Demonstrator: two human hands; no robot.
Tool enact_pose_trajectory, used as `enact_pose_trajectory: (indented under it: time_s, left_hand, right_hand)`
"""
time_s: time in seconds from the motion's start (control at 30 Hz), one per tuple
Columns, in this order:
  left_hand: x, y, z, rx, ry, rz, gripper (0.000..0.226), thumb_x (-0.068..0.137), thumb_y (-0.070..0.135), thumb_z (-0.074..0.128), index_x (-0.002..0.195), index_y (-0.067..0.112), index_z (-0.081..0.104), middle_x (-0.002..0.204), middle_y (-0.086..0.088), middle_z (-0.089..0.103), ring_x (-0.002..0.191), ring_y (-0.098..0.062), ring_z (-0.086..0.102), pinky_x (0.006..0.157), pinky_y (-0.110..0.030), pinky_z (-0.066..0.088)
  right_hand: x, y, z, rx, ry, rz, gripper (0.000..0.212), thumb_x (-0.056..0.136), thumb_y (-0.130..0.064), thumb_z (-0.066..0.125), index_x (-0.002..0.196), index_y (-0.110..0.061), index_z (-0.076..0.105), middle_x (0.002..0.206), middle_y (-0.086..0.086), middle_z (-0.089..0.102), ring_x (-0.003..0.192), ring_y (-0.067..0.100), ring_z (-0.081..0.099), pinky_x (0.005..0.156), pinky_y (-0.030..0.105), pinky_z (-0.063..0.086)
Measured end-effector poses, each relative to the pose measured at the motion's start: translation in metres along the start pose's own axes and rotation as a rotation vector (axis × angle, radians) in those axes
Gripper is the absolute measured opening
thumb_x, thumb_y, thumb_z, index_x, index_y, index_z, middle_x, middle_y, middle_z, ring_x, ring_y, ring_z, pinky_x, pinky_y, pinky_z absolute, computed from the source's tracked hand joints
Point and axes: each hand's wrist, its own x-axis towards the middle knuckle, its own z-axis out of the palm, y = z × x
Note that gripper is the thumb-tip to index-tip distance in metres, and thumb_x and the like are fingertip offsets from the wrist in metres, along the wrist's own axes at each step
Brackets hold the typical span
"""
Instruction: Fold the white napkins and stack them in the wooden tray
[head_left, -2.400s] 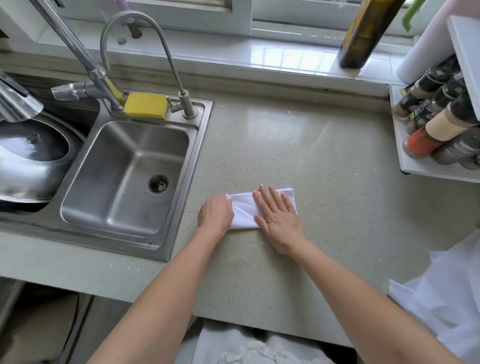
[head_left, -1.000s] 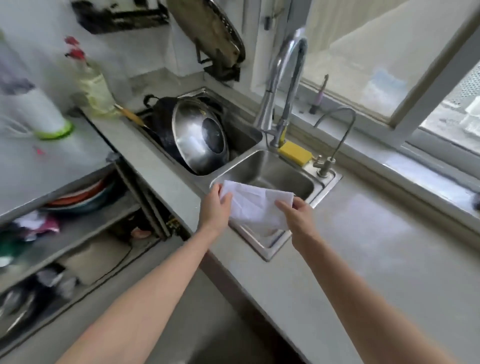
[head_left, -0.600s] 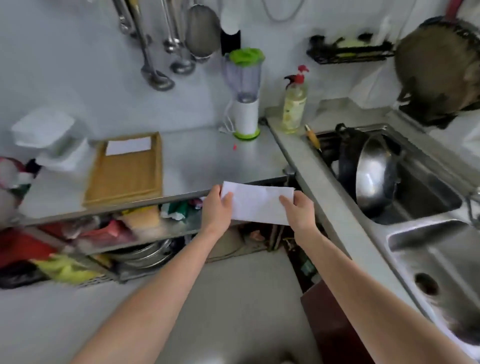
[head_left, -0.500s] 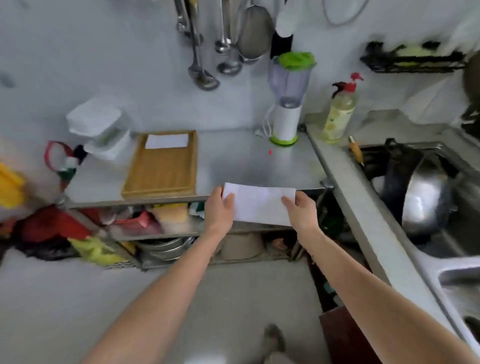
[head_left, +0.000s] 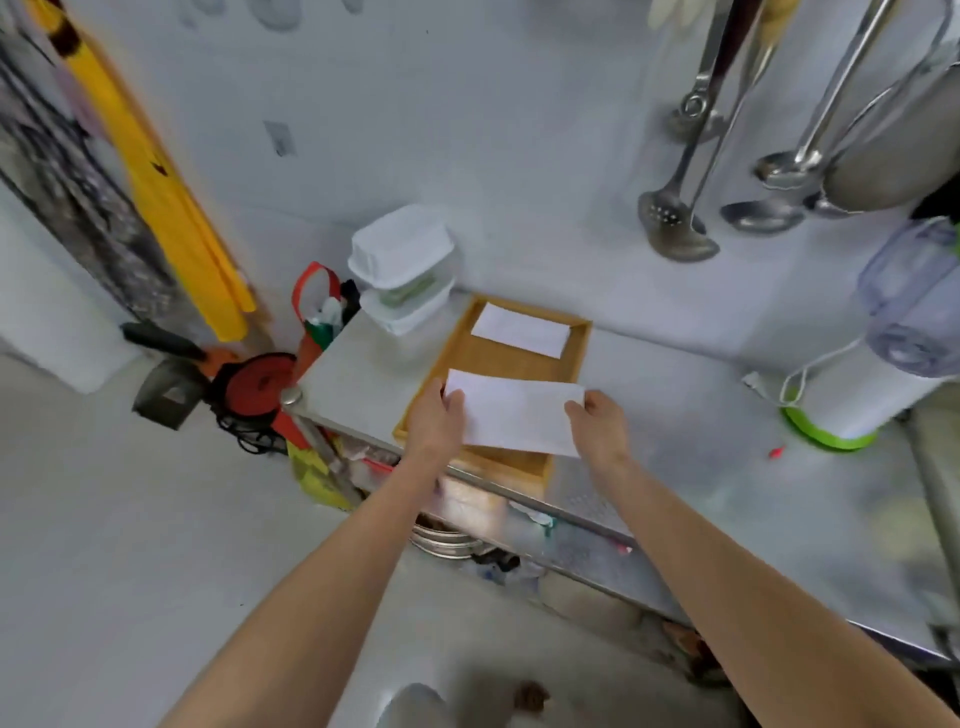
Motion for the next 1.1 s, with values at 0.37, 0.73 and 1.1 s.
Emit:
enact_pose_trajectory:
  time_s: [0.37,0.73,1.1]
  left_hand:
    - [0.154,-0.034,0.024,0.110,-0.168,-0.067,0.016,0.095,0.006,0.046,0.106,0.003,0.057,0.094,-0.002,0.055,0.086,-0.017,0.050,0.074,-0.023,0.036]
    - [0.231,-0.053,0.052,0.233,-0.359,0.085,0.014,0.096,0.001,0.046,0.093,0.013,0.054,0.091,-0.002,0.057,0.086,-0.014,0.056,0.066,-0.009,0.038]
    - [0.220,-0.045,0.055,0.723,-0.504,0.437,0.040,0.097,0.022,0.053,0.136,0.018,0.046,0.154,-0.005,0.023,0.142,-0.022,0.024,0.112,-0.032,0.031]
  right_hand:
    - [0.114,-0.014,0.063,-0.168,0.112,0.144,0.010,0.088,-0.005,0.056,0.097,-0.004,0.058,0.084,0.005,0.054,0.081,0.022,0.054,0.071,0.035,0.046]
    - [0.170,-0.001,0.106,-0.361,0.283,0.274,0.013,0.090,-0.001,0.053,0.091,-0.015,0.054,0.086,0.002,0.056,0.077,0.016,0.055,0.058,0.020,0.041]
    - [0.146,0.011,0.099,-0.488,0.132,0.165,0.022,0.094,-0.014,0.052,0.115,-0.012,0.058,0.119,0.004,0.052,0.100,0.018,0.055,0.086,0.027,0.048]
